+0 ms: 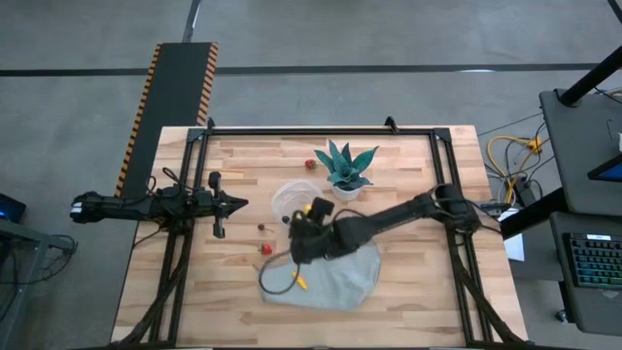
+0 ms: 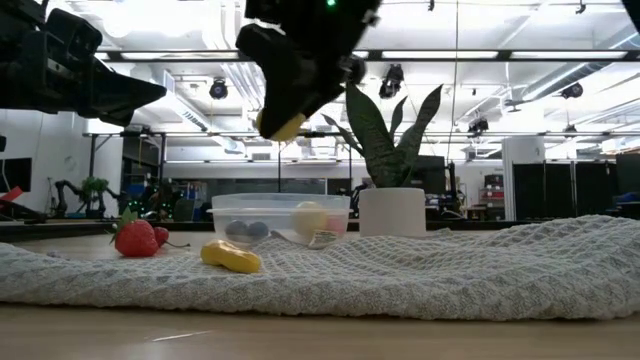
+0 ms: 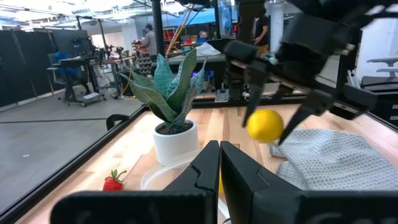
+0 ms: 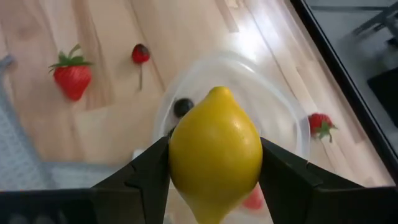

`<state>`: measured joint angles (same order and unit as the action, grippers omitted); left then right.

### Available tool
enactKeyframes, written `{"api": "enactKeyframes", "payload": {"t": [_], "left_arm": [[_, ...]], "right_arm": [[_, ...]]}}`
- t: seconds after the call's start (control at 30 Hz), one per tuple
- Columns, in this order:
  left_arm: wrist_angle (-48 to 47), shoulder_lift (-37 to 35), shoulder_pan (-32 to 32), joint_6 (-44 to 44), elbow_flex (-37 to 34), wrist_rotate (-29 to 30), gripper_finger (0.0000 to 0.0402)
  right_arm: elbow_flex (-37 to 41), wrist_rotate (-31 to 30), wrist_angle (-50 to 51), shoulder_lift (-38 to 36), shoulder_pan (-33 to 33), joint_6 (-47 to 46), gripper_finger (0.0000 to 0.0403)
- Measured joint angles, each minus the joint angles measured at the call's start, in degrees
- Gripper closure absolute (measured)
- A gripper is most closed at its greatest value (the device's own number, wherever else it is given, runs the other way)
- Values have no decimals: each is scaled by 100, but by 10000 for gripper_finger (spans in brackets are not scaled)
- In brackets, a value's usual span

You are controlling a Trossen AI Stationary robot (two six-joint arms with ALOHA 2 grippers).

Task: Pick and placing Produce into tupperware
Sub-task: Put the yellow lemon into the container

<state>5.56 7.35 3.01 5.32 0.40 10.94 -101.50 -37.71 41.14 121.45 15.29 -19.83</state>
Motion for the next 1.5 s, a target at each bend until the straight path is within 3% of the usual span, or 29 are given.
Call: {"api": "enactKeyframes", "payload": {"t": [0.73, 1.5], "left_arm": [[10, -4, 0, -9, 0, 0, 402], [4, 0, 2, -48, 1, 0, 402]], "right_arm": [[-159, 1099, -259, 252, -1052, 1420, 210], [34, 1891, -611, 264, -1391, 2292, 210]]}}
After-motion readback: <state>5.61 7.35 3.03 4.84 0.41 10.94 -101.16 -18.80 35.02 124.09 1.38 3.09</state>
